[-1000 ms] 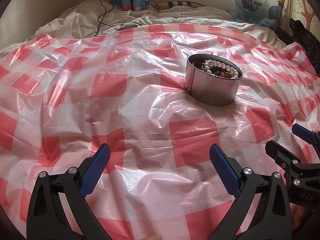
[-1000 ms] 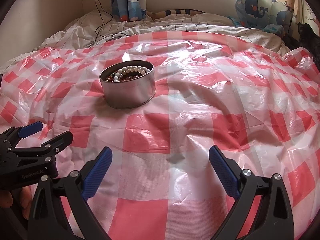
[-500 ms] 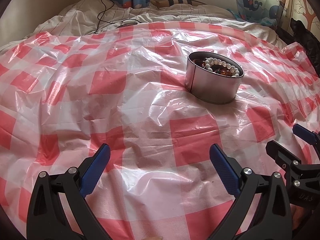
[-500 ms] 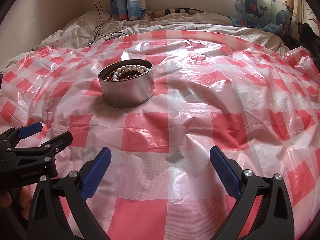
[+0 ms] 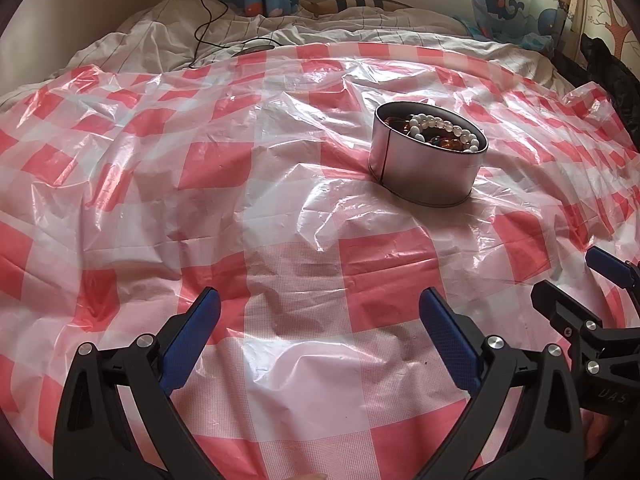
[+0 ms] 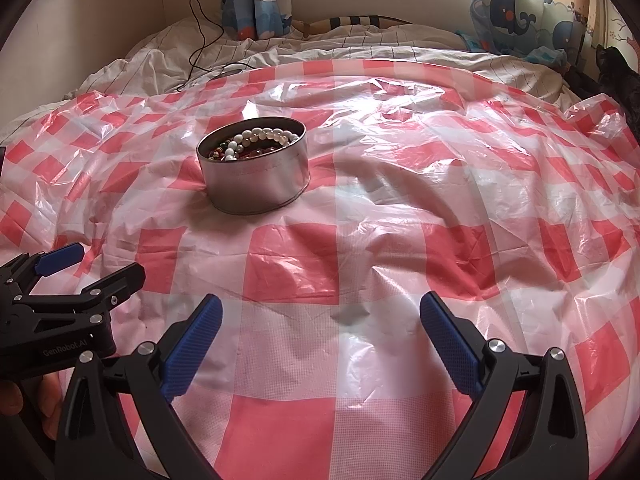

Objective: Organize jewelry

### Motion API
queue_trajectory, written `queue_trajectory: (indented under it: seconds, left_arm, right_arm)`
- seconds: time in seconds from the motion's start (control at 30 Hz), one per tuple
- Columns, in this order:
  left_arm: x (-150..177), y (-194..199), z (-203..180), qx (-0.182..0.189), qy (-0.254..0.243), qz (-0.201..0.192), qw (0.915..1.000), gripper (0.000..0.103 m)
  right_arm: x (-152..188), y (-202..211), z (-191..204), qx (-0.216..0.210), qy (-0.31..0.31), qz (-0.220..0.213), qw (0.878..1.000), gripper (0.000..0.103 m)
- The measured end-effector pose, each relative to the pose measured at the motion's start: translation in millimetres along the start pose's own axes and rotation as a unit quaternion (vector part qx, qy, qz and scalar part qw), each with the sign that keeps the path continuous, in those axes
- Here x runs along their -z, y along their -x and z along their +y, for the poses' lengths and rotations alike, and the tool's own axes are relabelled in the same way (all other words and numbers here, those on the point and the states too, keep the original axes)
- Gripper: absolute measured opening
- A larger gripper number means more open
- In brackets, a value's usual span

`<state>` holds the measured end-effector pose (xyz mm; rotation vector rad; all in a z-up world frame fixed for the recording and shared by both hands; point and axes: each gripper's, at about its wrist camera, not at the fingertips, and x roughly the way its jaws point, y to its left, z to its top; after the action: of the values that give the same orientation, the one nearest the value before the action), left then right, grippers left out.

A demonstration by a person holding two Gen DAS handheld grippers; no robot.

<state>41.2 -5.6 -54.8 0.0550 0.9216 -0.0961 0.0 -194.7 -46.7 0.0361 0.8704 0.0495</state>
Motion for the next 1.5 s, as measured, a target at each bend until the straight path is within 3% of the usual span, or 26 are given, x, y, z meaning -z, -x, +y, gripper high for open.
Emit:
queue_trajectory:
  seconds: [0.97, 1.13, 1.23, 1.5]
  left_arm:
    - [0, -6, 3, -0.001, 0.004, 0.014, 0.9999, 0.095]
    - [2, 2, 14, 0.043, 0.033, -0.012, 0.9984, 0.095]
    - [1, 6, 13, 0.041, 0.034, -0.02, 0.9984, 0.095]
    - [0, -8, 4, 0.018, 0.015, 0.028, 0.9993, 0.095]
  right_arm:
    - [-1, 0, 0, 0.0, 0.0, 0.001, 1.0, 0.095]
    - [-1, 6, -7, 0.001, -0.017, -0.022, 1.0, 0.095]
    - [-2, 4, -9, 0.0, -0.024, -0.015, 1.0, 0.095]
    - [-3, 3, -7, 0.0, -0.018, -0.009, 1.0, 0.095]
